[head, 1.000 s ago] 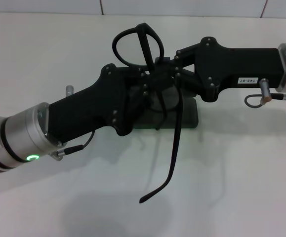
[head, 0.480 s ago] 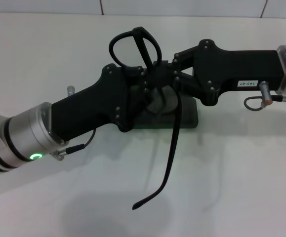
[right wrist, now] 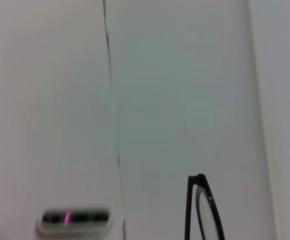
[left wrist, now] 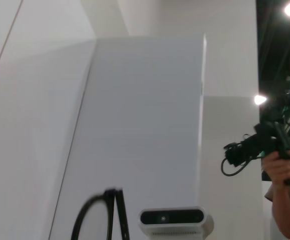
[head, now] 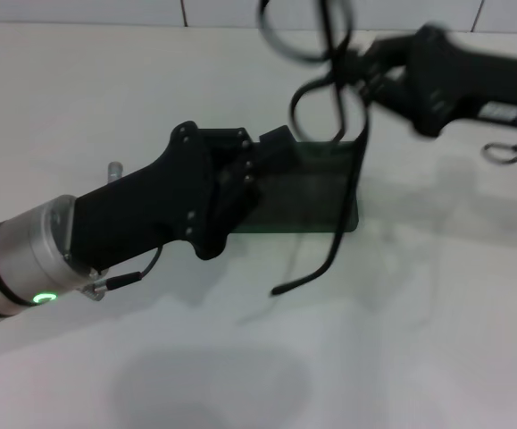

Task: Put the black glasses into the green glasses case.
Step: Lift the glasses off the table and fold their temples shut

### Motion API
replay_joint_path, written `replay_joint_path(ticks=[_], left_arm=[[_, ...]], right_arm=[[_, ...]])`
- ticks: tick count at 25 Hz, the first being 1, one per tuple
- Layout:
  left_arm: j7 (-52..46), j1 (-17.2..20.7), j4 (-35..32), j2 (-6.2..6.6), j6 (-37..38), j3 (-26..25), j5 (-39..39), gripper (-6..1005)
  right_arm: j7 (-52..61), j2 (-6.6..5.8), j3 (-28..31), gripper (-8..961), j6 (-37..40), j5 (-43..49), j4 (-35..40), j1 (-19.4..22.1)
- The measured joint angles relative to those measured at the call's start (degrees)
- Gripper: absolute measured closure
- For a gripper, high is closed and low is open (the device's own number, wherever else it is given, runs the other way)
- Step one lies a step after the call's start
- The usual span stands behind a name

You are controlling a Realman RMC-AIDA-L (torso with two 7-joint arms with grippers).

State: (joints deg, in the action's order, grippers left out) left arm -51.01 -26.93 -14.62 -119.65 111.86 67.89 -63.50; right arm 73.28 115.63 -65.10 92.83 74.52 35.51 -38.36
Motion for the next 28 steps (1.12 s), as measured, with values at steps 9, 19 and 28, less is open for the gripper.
replay_joint_path(ticks=[9, 19, 28], left_arm=[[1.6, -1.8, -0.7, -0.08, -0.7, 0.2, -7.2, 962], [5.1, -4.9, 2.0, -1.01, 3.4, 0.2, -4.8, 963], [3.6, -3.1, 5.0, -0.65, 3.6, -0.1, 3.5, 963]], right_arm=[[-1.8, 0.36, 7.2, 899, 11.8, -15.7, -1.2, 0.9], [-18.0, 0.56, -13.1, 899, -0.5, -19.2, -13.9, -7.4], [-21.3, 0.56, -26.9, 899, -7.8, -24.7, -11.9, -5.6]])
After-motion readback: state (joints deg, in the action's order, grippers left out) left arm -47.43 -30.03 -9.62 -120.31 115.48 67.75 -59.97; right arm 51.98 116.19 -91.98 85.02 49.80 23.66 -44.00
